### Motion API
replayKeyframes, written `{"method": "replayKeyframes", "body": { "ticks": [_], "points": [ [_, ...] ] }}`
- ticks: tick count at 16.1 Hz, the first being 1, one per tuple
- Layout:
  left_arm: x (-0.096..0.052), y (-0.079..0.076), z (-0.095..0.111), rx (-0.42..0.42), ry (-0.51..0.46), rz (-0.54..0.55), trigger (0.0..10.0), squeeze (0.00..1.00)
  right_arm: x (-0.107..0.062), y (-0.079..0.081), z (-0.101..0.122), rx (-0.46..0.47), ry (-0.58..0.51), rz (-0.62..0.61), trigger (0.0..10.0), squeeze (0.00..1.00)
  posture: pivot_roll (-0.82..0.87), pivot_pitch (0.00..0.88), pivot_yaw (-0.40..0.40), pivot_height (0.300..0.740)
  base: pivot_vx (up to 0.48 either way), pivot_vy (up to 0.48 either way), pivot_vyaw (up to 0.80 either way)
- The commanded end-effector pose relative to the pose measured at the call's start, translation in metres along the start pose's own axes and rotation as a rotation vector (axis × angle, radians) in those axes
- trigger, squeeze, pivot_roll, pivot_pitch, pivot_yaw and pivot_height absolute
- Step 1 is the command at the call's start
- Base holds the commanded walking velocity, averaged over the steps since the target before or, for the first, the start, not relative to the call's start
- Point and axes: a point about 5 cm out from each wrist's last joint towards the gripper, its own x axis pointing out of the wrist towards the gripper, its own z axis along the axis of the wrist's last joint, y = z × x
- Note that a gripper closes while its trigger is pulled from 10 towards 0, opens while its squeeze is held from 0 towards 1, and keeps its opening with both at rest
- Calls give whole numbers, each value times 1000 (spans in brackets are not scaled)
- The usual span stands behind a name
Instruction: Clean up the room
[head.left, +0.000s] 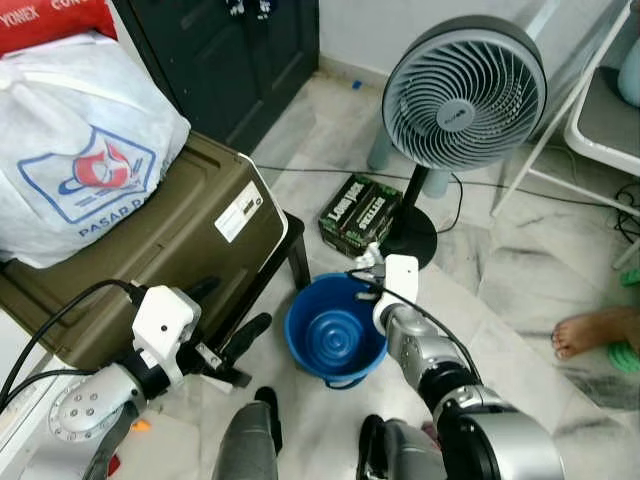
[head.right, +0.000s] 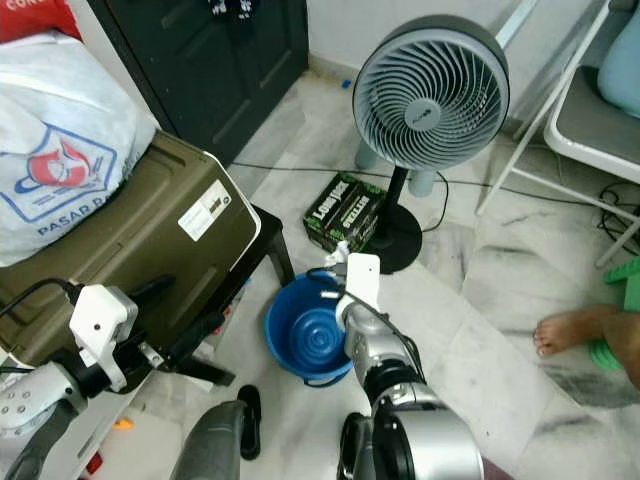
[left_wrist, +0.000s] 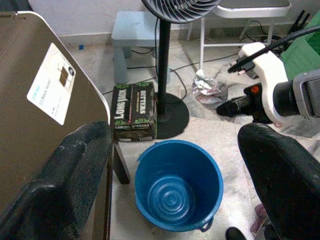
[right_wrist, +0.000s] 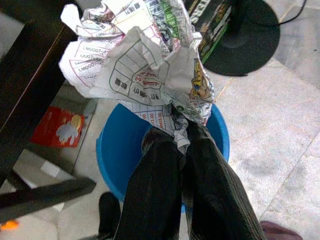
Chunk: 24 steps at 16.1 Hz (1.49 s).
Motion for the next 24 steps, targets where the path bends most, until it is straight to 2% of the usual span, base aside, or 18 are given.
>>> {"method": "replayKeyframes", "body": {
  "ticks": [1, 3, 5, 9, 10, 11, 12, 21, 24],
  "points": [
    [-3, 2, -7, -2, 23, 29, 10000, 0, 0, 1, -1, 6, -3, -1, 10000, 0, 257, 307, 45, 740, 0, 0, 0],
    [1, 4, -23, -16, 45, 39, 10000, 0, 2, -4, 4, 9, -20, -14, 10000, 0, 258, 305, 45, 740, 0, 0, 0],
    [2, 3, -30, -19, 54, 38, 10000, 0, 2, -4, 8, 25, -32, -11, 10000, 0, 259, 304, 44, 740, 0, 0, 0],
    [4, 4, -34, -10, 47, 39, 10000, 0, 3, 9, 13, 45, -43, 53, 10000, 0, 260, 304, 44, 740, 0, 0, 0],
    [4, 4, -33, -5, 41, 38, 10000, 0, 3, 12, 11, 47, -39, 68, 10000, 51, 261, 305, 44, 740, 0, 0, 0],
    [4, 4, -32, -3, 40, 38, 10000, 0, 3, 13, 11, 59, -42, 79, 10000, 671, 263, 306, 45, 740, 0, 0, 0],
    [4, 5, -32, -1, 34, 38, 10000, 0, 2, 14, 11, 59, -49, 90, 10000, 1000, 263, 306, 45, 740, 0, 0, 0],
    [10, 6, -33, 7, 11, 33, 10000, 0, 3, 11, 16, 57, -67, 93, 10000, 1000, 254, 295, 35, 740, 0, 0, 0],
    [13, 7, -33, 7, 0, 39, 10000, 0, 2, 17, 27, 84, -135, 149, 10000, 1000, 249, 287, 33, 740, 0, 0, 0]
  ]
}}
